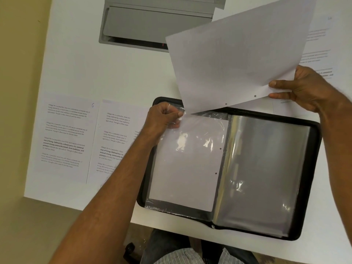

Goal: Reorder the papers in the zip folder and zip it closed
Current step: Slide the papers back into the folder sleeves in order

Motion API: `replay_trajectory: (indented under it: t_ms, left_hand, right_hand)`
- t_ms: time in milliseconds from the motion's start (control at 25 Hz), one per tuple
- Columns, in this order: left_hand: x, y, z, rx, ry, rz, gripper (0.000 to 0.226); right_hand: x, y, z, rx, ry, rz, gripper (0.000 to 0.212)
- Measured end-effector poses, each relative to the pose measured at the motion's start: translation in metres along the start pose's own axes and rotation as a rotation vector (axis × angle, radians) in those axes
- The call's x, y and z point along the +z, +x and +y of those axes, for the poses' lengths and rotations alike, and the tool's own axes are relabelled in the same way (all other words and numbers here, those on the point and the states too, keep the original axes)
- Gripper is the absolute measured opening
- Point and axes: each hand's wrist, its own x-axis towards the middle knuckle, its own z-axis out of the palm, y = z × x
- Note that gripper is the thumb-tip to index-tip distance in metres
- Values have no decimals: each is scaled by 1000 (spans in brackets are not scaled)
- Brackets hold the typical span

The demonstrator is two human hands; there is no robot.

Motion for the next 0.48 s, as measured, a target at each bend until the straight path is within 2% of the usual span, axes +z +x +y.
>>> replay_trajectory:
  t_ms: [480]
  left_hand:
    - [-4, -4, -1, -9, -56, -2, 9]
  right_hand:
    - [6, 3, -16, 8, -89, -62, 55]
